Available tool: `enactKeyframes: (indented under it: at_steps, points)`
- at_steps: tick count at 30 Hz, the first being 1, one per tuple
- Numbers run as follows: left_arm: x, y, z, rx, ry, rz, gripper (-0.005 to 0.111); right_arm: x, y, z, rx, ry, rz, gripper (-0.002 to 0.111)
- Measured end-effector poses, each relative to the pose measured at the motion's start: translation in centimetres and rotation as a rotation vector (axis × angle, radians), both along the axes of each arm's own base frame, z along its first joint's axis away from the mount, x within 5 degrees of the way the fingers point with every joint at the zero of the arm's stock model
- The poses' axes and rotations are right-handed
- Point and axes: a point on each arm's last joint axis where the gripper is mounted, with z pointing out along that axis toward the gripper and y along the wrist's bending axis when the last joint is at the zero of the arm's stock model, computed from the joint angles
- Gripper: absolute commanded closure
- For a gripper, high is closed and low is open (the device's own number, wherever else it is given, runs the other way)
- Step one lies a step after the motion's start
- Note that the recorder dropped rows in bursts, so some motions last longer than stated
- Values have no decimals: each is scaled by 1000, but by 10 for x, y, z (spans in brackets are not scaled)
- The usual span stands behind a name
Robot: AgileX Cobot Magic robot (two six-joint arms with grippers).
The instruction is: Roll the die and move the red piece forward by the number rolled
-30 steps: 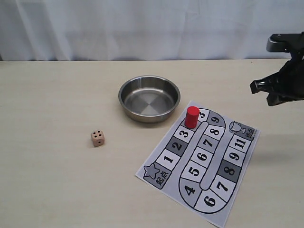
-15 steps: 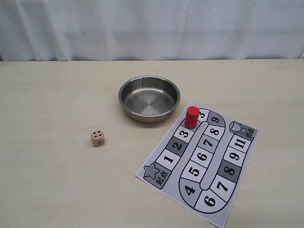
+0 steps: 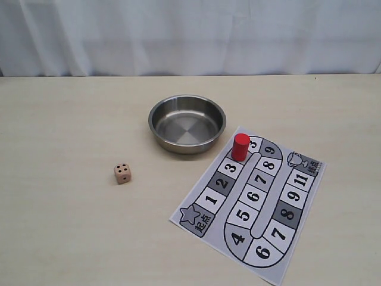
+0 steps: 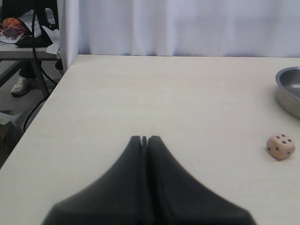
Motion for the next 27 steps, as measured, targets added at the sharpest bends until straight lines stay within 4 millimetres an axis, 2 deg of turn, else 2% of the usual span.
enactKeyframes:
  at_steps: [7, 11, 14, 19, 23, 27]
  points:
    - [0, 0, 0, 0, 0, 0, 107, -76, 1, -7, 3, -251, 0, 104]
    - [0, 0, 0, 0, 0, 0, 107, -106, 2, -15, 5, -351, 3, 104]
    - [0, 0, 0, 0, 0, 0, 107, -111, 2, -17, 4, -334, 5, 104]
    - [0, 0, 0, 0, -2, 0, 107, -107, 2, -21, 4, -304, 6, 104]
    - [0, 0, 0, 0, 0, 0, 107, -92, 2, -28, 8, -301, 2, 104]
    - [0, 0, 0, 0, 0, 0, 107, -67, 1, -43, 17, -297, -5, 104]
